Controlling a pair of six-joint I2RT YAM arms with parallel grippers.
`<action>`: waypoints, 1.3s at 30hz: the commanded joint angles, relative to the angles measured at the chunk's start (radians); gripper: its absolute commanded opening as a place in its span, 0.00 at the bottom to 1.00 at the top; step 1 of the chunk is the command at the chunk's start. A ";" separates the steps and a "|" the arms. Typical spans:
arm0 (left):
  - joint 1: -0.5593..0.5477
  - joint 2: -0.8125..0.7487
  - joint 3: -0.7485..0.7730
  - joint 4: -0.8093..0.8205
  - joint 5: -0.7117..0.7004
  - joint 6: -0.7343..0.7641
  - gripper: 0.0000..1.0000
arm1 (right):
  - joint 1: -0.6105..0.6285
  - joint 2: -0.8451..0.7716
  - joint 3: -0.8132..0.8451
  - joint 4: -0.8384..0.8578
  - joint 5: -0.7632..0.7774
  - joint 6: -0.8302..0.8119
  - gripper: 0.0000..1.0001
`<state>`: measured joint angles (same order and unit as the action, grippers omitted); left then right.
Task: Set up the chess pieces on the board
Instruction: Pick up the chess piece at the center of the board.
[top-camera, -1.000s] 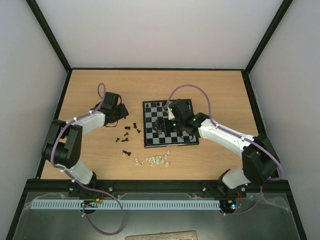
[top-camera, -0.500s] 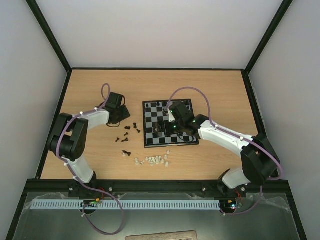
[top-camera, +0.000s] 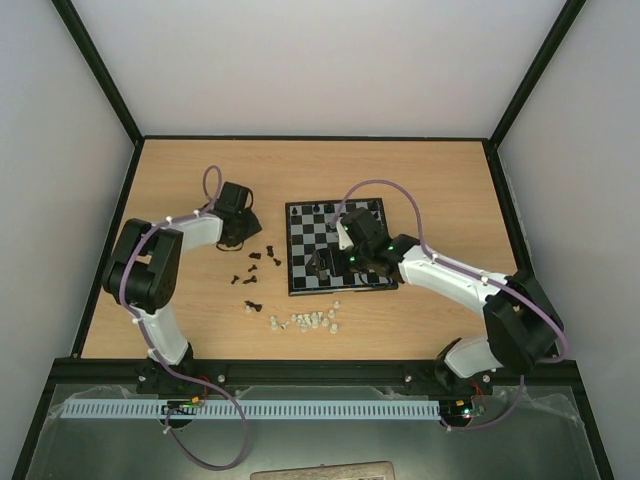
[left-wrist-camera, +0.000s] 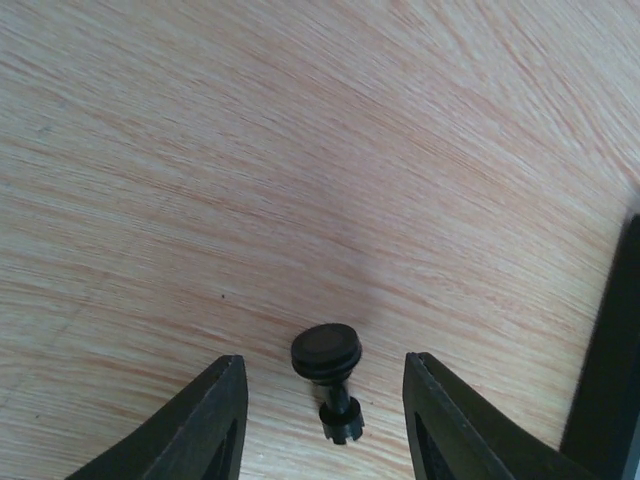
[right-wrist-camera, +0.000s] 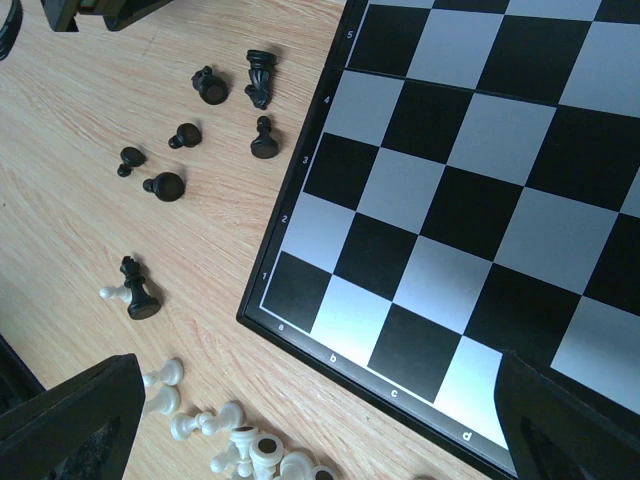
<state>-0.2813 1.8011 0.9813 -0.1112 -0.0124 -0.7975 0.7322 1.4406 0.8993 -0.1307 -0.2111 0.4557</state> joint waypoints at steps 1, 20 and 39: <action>-0.002 0.039 0.029 -0.043 -0.024 -0.020 0.42 | -0.004 -0.038 -0.024 0.007 -0.029 -0.011 0.96; -0.026 0.148 0.148 -0.121 -0.075 0.035 0.34 | -0.004 -0.046 -0.035 0.023 -0.042 -0.009 0.96; -0.116 0.236 0.257 -0.199 -0.140 0.103 0.36 | -0.003 -0.053 -0.044 0.026 -0.041 -0.010 0.96</action>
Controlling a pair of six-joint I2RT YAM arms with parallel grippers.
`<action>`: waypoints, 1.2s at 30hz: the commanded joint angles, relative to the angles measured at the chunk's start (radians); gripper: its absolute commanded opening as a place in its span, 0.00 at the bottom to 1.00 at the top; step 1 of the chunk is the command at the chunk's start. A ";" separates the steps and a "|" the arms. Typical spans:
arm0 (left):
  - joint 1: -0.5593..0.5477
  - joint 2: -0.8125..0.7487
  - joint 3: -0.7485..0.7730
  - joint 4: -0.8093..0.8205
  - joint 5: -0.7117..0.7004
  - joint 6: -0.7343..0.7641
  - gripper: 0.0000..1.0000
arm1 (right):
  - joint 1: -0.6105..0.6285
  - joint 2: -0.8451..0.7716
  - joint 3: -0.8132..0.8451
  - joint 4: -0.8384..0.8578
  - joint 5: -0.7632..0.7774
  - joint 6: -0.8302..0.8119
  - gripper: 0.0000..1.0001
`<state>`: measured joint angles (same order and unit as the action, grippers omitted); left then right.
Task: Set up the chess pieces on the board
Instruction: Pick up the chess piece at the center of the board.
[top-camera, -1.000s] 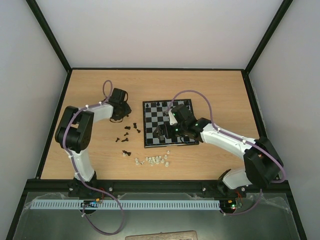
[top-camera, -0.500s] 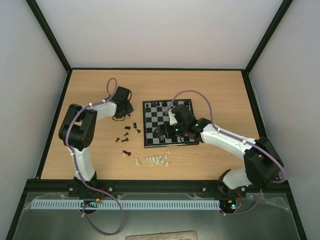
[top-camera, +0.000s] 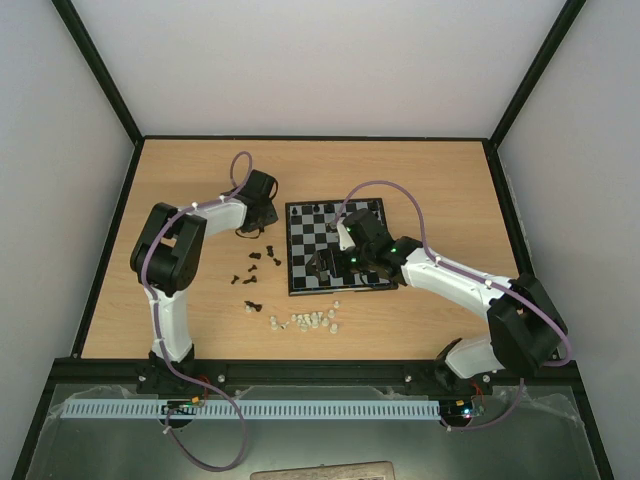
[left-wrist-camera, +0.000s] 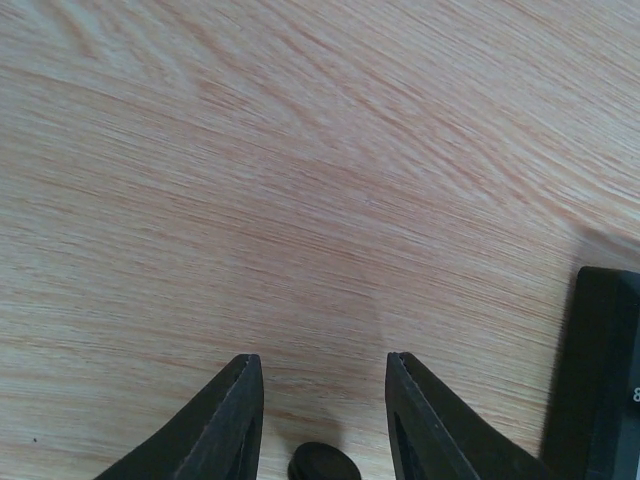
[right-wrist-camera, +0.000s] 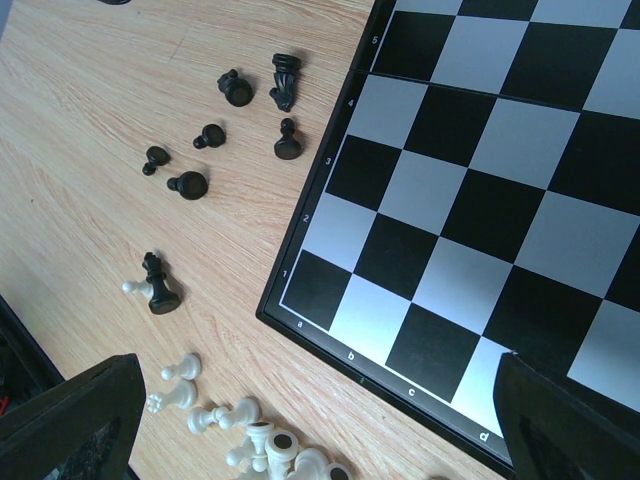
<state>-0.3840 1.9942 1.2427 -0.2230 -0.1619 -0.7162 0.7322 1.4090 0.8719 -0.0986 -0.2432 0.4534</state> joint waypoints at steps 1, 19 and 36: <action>-0.015 0.042 -0.006 -0.091 0.005 0.027 0.36 | -0.002 -0.022 -0.017 -0.007 -0.010 -0.008 0.96; -0.081 0.106 0.017 -0.117 0.045 0.206 0.40 | -0.003 -0.018 -0.009 -0.010 -0.010 -0.006 0.96; -0.111 0.073 -0.070 -0.173 0.040 0.263 0.42 | -0.003 -0.008 -0.010 -0.011 -0.011 -0.006 0.96</action>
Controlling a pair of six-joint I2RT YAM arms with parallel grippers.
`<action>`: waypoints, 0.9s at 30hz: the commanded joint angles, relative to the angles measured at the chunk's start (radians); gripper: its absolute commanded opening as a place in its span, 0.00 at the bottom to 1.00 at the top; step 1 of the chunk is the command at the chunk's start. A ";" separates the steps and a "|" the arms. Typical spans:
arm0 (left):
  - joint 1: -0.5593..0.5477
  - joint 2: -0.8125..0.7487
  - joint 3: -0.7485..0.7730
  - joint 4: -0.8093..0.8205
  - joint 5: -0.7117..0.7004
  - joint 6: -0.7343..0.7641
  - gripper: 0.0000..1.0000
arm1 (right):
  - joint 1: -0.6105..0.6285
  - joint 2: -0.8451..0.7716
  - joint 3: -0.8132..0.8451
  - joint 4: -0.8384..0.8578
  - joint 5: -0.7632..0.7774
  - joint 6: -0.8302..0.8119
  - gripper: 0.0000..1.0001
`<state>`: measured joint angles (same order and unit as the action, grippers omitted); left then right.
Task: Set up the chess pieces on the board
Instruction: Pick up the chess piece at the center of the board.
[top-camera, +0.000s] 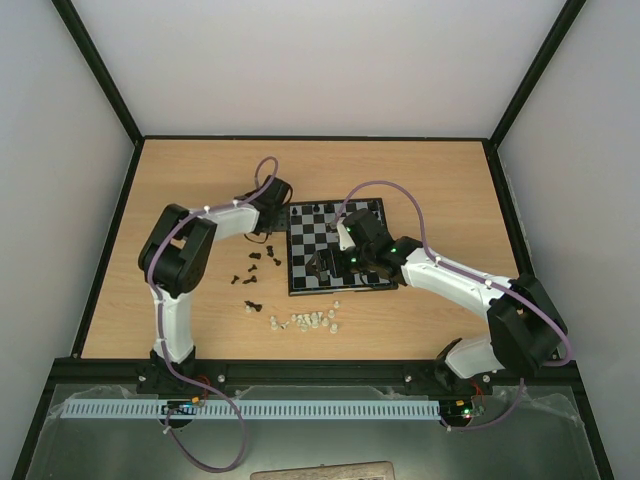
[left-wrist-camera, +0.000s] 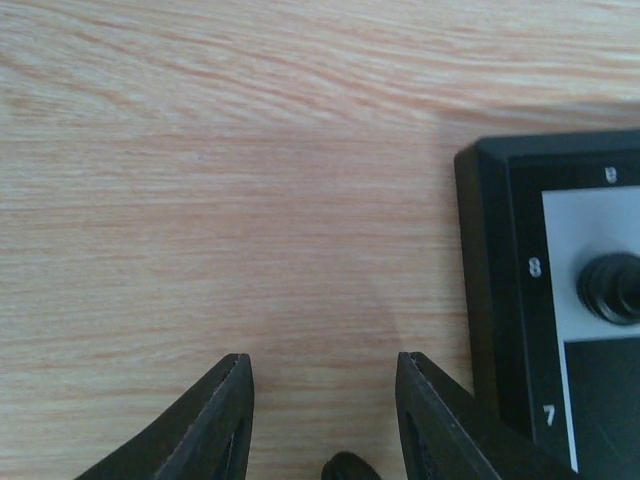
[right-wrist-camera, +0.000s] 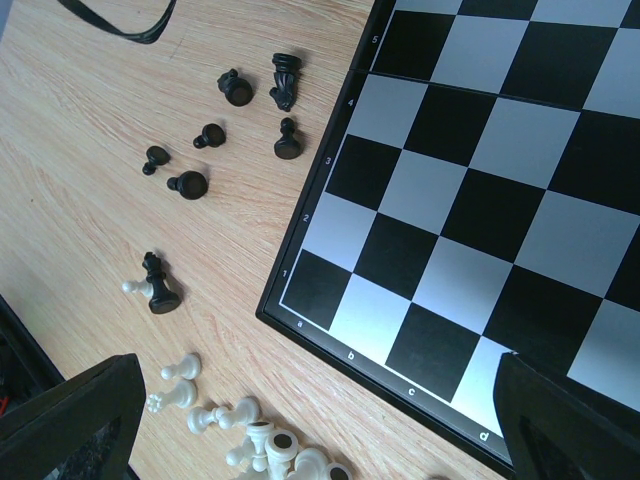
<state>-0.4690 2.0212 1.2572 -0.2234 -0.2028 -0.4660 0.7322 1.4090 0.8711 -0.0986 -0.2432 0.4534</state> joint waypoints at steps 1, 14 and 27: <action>-0.031 0.043 -0.092 -0.174 0.083 0.017 0.43 | -0.003 -0.008 -0.009 -0.011 -0.011 -0.005 0.96; -0.039 0.021 -0.147 -0.170 0.082 0.025 0.43 | -0.003 0.000 -0.007 -0.011 -0.015 -0.002 0.96; -0.021 0.052 -0.101 -0.175 0.071 0.025 0.30 | -0.003 -0.004 -0.015 -0.010 -0.013 -0.002 0.96</action>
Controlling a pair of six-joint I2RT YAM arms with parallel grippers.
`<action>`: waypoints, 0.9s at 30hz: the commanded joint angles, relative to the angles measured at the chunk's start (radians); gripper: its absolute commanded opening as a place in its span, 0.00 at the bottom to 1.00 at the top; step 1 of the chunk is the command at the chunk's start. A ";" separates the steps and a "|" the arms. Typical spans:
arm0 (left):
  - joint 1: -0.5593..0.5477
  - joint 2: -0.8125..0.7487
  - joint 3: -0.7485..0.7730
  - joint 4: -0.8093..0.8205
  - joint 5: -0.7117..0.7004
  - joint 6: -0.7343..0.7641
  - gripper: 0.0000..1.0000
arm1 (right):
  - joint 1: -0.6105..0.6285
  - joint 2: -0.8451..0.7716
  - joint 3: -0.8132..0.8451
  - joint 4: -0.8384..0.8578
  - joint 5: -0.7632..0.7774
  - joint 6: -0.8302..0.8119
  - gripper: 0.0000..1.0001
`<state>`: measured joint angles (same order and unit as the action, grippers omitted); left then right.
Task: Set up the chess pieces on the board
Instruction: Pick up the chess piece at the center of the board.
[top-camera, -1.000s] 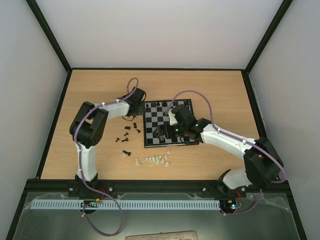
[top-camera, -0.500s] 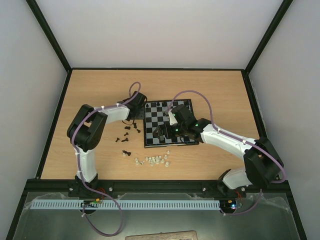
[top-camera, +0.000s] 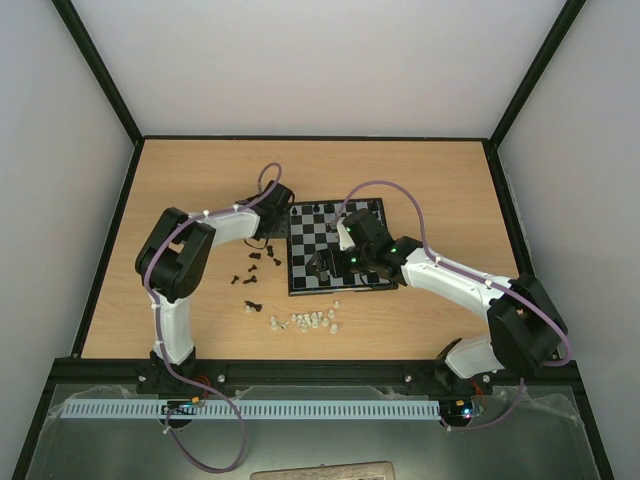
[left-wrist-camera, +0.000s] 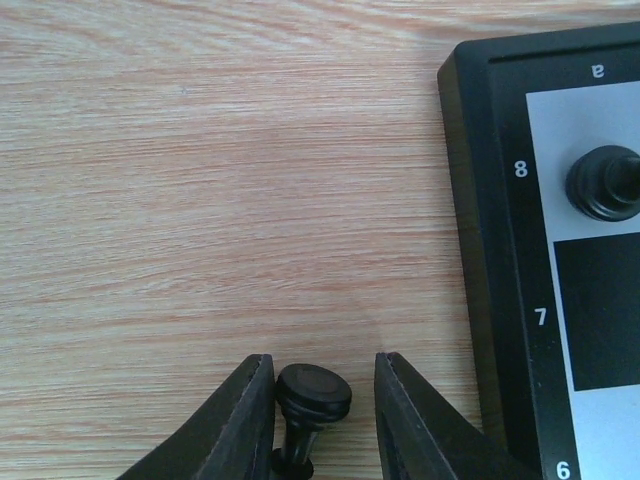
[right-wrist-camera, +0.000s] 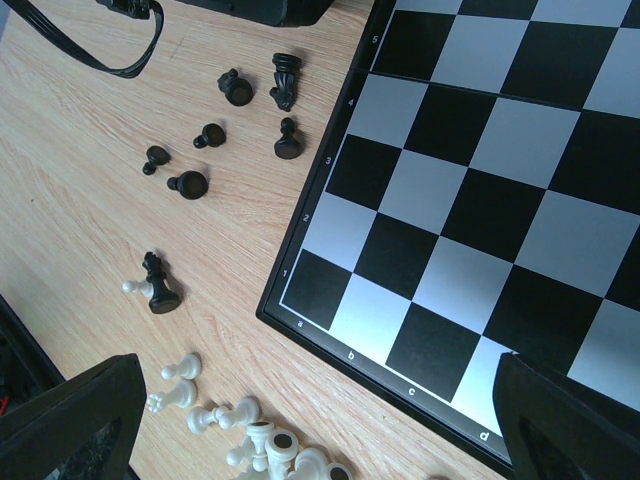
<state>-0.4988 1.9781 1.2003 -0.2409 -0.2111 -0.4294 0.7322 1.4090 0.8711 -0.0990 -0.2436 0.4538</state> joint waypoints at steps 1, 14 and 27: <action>0.011 0.096 -0.045 -0.156 0.080 -0.011 0.30 | -0.003 -0.004 -0.016 -0.009 -0.013 -0.003 0.96; 0.041 0.107 -0.045 -0.149 0.100 -0.030 0.13 | -0.003 -0.004 -0.018 -0.008 -0.013 -0.004 0.95; 0.065 -0.132 -0.109 0.035 0.372 -0.147 0.09 | -0.003 -0.049 -0.010 0.057 -0.005 0.026 0.95</action>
<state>-0.4355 1.9270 1.1519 -0.2070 -0.0475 -0.5056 0.7322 1.4082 0.8696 -0.0937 -0.2420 0.4580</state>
